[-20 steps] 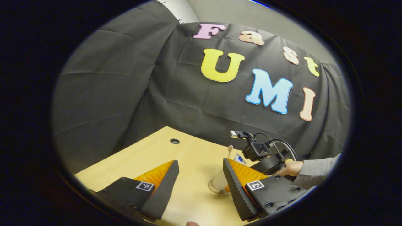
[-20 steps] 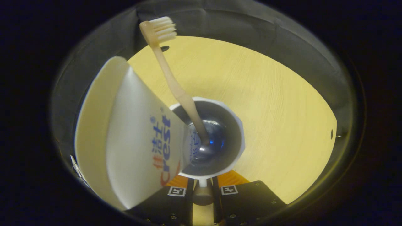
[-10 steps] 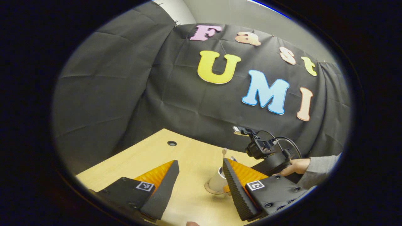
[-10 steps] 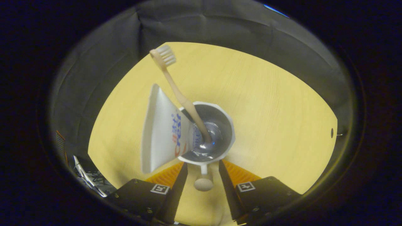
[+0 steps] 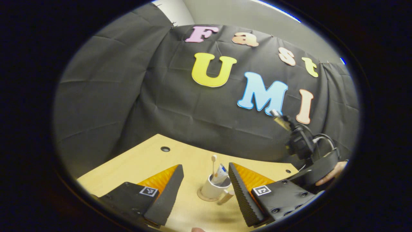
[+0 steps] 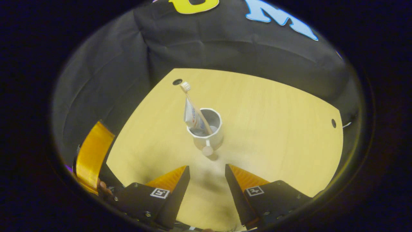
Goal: Put the toothbrush and toothpaste on the desktop into the cup, then pick up the cup and place it on the coaster on the desktop.
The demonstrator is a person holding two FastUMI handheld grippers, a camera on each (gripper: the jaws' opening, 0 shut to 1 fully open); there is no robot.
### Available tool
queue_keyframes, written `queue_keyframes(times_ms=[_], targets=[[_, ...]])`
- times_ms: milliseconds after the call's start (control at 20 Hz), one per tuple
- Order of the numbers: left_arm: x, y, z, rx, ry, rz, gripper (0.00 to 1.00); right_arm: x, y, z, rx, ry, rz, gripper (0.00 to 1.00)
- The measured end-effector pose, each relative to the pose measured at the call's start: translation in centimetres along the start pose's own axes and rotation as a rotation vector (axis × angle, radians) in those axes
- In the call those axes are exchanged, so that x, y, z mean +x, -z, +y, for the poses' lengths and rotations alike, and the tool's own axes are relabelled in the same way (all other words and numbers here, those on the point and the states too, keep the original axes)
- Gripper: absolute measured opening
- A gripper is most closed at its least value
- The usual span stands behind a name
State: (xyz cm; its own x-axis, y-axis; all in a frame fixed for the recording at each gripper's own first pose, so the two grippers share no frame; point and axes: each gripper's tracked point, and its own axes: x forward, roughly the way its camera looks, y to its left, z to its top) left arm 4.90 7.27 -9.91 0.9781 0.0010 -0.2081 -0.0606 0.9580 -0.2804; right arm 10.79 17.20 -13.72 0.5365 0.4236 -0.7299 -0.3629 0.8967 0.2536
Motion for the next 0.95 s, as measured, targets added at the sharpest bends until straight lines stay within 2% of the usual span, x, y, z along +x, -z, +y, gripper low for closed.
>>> queue_keyframes(times_ms=[150, 200, 250, 400, 500, 750, 800, 950], targets=[[0.5, -0.1, -1.8, 0.022, 0.024, 0.0, 0.91, -3.7, -0.7, -2.1, 0.023, 0.057, -0.119, 0.7], [0.7, -0.3, -2.4, 0.029, 0.033, -0.001, 0.92, -4.9, -0.9, -2.8, 0.027, 0.079, -0.162, 0.67], [0.8, -0.5, -3.1, 0.035, 0.042, -0.003, 0.92, -6.0, -1.2, -3.7, 0.026, 0.103, -0.213, 0.7], [1.1, -0.9, -5.1, 0.054, 0.068, -0.013, 0.89, -10.5, -2.7, -5.7, 0.023, 0.186, -0.395, 0.7], [1.2, -1.2, -6.6, 0.068, 0.09, -0.02, 0.92, -13.5, -3.3, -6.8, 0.02, 0.242, -0.521, 0.7], [0.6, -2.8, -9.9, 0.11, 0.132, -0.064, 0.92, -20.2, -4.8, -9.3, -0.031, 0.386, -0.815, 0.7], [0.3, -3.4, -10.5, 0.118, 0.14, -0.08, 0.91, -21.8, -4.7, -10.0, -0.044, 0.41, -0.865, 0.67], [-0.6, -4.8, -12.0, 0.139, 0.145, -0.131, 0.91, -26.3, -3.6, -11.4, -0.076, 0.474, -0.99, 0.7]])
